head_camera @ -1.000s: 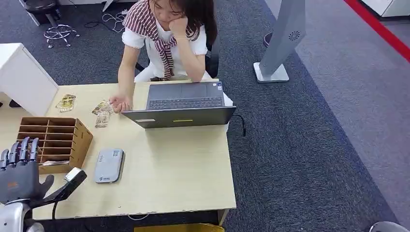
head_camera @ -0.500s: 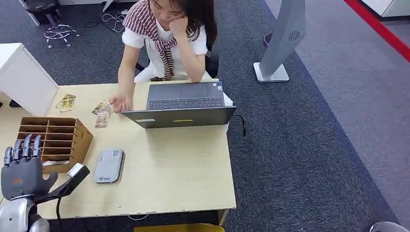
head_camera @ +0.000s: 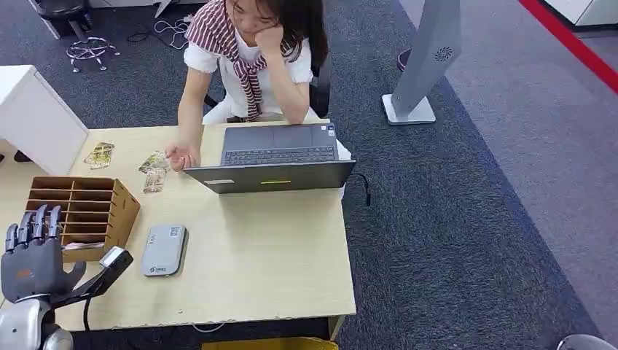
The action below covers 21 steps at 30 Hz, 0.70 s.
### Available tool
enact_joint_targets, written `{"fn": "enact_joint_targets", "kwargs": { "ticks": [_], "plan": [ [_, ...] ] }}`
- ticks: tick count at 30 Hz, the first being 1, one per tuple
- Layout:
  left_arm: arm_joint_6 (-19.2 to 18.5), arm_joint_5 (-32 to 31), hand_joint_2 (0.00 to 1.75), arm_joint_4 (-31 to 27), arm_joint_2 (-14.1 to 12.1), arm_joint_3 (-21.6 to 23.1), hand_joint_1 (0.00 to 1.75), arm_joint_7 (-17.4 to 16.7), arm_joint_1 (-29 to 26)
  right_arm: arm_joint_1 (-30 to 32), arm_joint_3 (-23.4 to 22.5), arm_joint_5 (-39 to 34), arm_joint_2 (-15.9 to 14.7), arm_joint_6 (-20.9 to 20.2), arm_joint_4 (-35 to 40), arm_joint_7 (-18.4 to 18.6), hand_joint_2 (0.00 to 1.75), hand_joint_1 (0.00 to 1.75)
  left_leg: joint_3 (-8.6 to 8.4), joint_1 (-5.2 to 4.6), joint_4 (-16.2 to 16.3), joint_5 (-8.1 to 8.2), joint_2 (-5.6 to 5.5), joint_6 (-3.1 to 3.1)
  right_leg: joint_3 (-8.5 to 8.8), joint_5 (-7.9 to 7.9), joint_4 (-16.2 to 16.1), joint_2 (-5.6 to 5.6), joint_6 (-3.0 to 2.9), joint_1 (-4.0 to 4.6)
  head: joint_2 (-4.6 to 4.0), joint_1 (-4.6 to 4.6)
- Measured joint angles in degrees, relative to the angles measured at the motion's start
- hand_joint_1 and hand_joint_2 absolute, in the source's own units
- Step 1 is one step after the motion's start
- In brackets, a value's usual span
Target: Pass the card to the sensor for recognition and then transmit it.
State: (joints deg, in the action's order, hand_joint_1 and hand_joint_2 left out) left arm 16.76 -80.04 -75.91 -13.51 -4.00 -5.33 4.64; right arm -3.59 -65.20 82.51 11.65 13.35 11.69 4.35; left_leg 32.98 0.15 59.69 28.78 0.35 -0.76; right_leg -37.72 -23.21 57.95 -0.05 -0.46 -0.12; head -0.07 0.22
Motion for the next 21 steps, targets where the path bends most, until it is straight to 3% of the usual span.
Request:
{"fn": "enact_joint_targets", "kwargs": {
  "ticks": [21],
  "plan": [
    [-0.5, -0.7, 1.75, 6.6, -1.7, 0.0, 0.0, 1.2, 2.3, 0.0, 0.9, 0.1, -0.3, -0.2, 0.0, -0.3, 1.75, 0.0, -0.02, 0.0, 0.0, 0.0, 0.0, 0.0, 0.0, 0.0, 0.0, 0.01, 0.0, 0.0, -0.02, -0.02]
  ]
}}
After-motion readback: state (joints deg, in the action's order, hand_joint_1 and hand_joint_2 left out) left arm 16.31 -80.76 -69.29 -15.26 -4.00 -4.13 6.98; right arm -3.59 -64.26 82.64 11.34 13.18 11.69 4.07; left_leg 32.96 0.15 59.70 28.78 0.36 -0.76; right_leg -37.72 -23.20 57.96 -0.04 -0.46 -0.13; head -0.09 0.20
